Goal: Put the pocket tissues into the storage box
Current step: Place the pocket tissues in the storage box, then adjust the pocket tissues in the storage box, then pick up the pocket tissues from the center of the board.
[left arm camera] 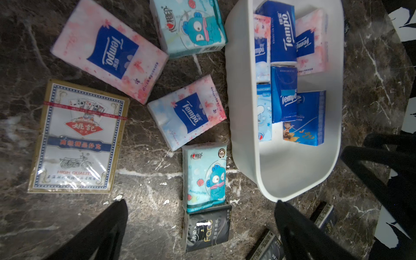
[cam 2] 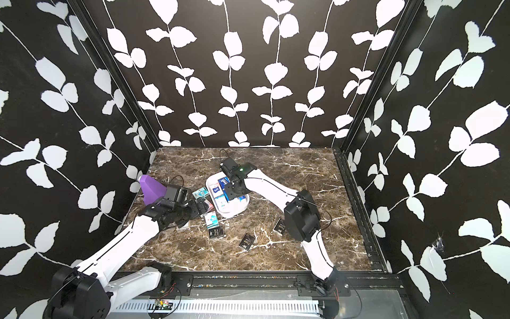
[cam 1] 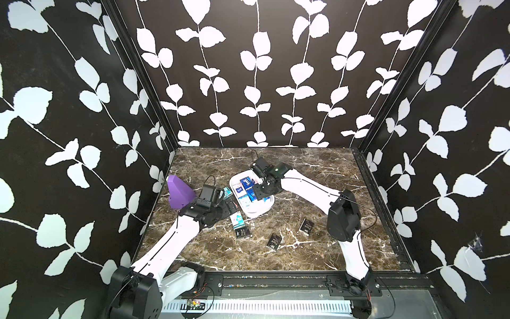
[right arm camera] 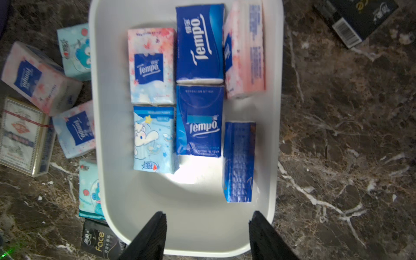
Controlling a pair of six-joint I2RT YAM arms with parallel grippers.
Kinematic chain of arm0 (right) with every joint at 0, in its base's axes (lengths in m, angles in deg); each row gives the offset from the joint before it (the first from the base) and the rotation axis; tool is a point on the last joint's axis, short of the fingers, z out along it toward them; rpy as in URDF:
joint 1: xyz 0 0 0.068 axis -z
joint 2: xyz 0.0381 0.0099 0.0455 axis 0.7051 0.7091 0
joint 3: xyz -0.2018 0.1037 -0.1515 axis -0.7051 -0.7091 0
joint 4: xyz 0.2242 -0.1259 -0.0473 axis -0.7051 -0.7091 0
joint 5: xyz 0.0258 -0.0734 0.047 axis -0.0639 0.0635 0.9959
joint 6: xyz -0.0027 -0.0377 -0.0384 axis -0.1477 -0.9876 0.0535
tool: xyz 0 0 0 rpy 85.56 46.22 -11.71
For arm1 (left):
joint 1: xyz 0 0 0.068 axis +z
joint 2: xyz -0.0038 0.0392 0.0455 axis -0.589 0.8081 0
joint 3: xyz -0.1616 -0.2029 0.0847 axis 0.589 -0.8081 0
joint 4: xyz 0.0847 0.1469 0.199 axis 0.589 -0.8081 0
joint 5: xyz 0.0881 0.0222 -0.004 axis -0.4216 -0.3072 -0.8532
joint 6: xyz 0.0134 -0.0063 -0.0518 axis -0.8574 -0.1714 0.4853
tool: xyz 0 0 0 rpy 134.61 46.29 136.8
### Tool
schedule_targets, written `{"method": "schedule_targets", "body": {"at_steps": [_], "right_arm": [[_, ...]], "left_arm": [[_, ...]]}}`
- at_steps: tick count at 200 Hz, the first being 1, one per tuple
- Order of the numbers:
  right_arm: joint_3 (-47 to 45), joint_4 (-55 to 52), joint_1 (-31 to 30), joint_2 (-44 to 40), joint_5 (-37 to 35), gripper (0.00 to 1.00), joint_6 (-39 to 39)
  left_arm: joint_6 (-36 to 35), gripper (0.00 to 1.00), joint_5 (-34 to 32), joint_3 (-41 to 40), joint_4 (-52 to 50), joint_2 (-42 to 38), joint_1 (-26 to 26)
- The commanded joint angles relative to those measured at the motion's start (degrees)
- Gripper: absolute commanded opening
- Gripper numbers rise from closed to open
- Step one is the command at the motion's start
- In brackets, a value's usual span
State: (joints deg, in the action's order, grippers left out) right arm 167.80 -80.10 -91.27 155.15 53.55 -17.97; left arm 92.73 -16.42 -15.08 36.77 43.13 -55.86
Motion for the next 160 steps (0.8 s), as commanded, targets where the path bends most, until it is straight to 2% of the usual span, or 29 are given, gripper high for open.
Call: {"method": "schedule_targets", "body": {"at_steps": [1, 37, 82, 123, 160], "right_arm": [[-4.90, 2.71, 4.37, -3.05, 1.00, 0.54, -3.09], [-10.68, 6.13, 9.77, -3.70, 10.05, 0.42, -3.25], [-13.09, 9.20, 10.40, -3.04, 14.46, 0.34, -2.30], [-15.62, 11.34, 11.00, -5.48, 8.08, 0.36, -1.68], [-7.90, 9.55, 13.82, -1.56, 7.41, 0.46, -5.99]], "left_arm": [[-1.66, 0.99, -0.49, 1.74, -1.95, -0.08, 0.52], [-2.45, 0.99, -0.85, 2.13, -2.66, -0.30, 0.76], [-2.42, 0.99, -1.10, 2.49, -3.42, -0.59, 0.85], [-1.93, 0.99, -1.83, 1.75, -4.01, -1.80, 0.87], [-1.75, 0.99, -2.05, 1.18, -4.08, -1.78, 0.87]]}}
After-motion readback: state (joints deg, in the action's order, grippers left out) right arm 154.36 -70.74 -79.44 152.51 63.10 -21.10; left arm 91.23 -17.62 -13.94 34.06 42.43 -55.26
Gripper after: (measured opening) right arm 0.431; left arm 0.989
